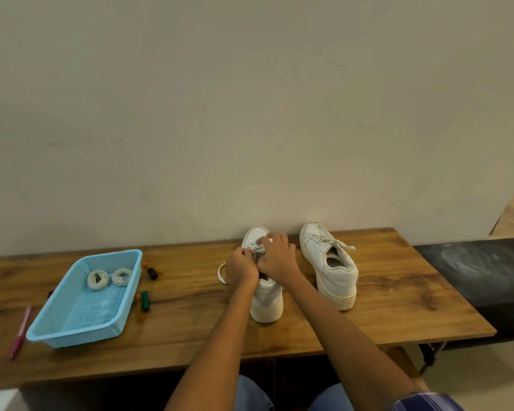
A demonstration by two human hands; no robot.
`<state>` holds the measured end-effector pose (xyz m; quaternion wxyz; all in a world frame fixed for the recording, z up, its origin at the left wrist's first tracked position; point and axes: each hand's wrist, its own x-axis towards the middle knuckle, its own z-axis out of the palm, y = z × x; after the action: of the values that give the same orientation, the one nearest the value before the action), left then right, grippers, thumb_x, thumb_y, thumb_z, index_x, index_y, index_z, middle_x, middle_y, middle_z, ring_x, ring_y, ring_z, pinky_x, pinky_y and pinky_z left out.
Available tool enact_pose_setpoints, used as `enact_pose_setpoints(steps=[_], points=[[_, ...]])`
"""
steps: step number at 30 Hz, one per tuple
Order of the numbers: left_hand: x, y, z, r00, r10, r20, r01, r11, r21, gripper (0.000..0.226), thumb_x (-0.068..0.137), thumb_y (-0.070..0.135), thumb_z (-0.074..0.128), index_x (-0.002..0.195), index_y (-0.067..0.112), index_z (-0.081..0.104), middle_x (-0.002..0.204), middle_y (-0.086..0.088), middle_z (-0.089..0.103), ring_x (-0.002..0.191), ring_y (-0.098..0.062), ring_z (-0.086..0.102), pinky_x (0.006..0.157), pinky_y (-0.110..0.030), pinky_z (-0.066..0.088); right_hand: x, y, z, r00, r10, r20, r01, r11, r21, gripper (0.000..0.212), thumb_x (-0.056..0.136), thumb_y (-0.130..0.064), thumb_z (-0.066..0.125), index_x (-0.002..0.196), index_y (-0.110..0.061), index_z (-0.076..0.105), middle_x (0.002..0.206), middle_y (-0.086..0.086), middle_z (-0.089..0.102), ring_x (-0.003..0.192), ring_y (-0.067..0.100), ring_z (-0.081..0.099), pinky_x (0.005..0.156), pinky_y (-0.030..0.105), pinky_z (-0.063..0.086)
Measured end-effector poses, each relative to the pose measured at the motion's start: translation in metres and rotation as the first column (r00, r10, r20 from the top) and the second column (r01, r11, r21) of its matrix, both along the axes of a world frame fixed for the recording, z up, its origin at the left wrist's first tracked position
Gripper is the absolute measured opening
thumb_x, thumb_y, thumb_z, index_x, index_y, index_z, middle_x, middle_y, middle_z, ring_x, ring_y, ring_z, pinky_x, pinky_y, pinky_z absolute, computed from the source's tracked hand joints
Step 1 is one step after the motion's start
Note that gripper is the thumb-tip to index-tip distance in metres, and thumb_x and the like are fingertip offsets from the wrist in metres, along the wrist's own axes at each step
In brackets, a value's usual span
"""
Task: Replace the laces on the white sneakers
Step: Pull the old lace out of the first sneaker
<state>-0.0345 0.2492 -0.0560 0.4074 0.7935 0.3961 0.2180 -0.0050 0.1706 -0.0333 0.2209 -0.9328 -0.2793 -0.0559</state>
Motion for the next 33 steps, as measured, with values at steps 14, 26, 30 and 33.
enact_pose_setpoints(steps=[14, 26, 30, 33], points=[[0.001, 0.002, -0.002, 1.0, -0.012, -0.008, 0.012, 1.0, -0.004, 0.031, 0.098, 0.029, 0.041, 0.091, 0.014, 0.067, 0.093, -0.005, 0.068, 0.081, -0.022, 0.057, 0.065, -0.028, 0.038, 0.004, 0.002, 0.006, 0.912, -0.218, 0.348, 0.111, 0.947, 0.303, 0.019, 0.096, -0.016, 0.044, 0.104, -0.01, 0.06, 0.106, 0.005, 0.06, 0.098, 0.022, 0.052, 0.08, 0.03, 0.037], [-0.003, -0.001, 0.001, 1.0, -0.017, 0.024, 0.017, 1.0, 0.006, 0.032, 0.098, 0.026, 0.041, 0.083, 0.009, 0.063, 0.085, -0.006, 0.065, 0.071, -0.019, 0.052, 0.059, -0.028, 0.034, 0.016, -0.009, 0.006, 0.943, -0.26, -0.208, 0.326, 0.849, 0.417, 0.047, 0.095, -0.016, 0.043, 0.139, -0.003, 0.036, 0.126, 0.017, 0.051, 0.117, 0.029, 0.047, 0.095, 0.034, 0.038], [-0.003, 0.0, 0.002, 0.999, -0.011, 0.035, 0.011, 1.0, 0.0, 0.031, 0.098, 0.027, 0.041, 0.083, 0.011, 0.063, 0.084, -0.005, 0.066, 0.071, -0.018, 0.053, 0.059, -0.028, 0.035, 0.01, -0.004, 0.009, 0.971, -0.222, -0.09, 0.238, 0.855, 0.46, 0.027, 0.095, -0.02, 0.045, 0.117, -0.007, 0.054, 0.11, 0.009, 0.06, 0.105, 0.024, 0.054, 0.084, 0.032, 0.044], [-0.005, -0.002, 0.002, 0.999, -0.015, 0.05, 0.015, 1.0, 0.0, 0.03, 0.098, 0.028, 0.043, 0.084, 0.012, 0.064, 0.085, -0.004, 0.067, 0.073, -0.018, 0.055, 0.059, -0.028, 0.037, 0.003, 0.005, 0.009, 0.987, -0.151, -0.047, 0.158, 0.951, 0.265, 0.027, 0.095, -0.029, 0.045, 0.096, -0.006, 0.059, 0.096, 0.009, 0.064, 0.092, 0.023, 0.06, 0.075, 0.032, 0.047]])
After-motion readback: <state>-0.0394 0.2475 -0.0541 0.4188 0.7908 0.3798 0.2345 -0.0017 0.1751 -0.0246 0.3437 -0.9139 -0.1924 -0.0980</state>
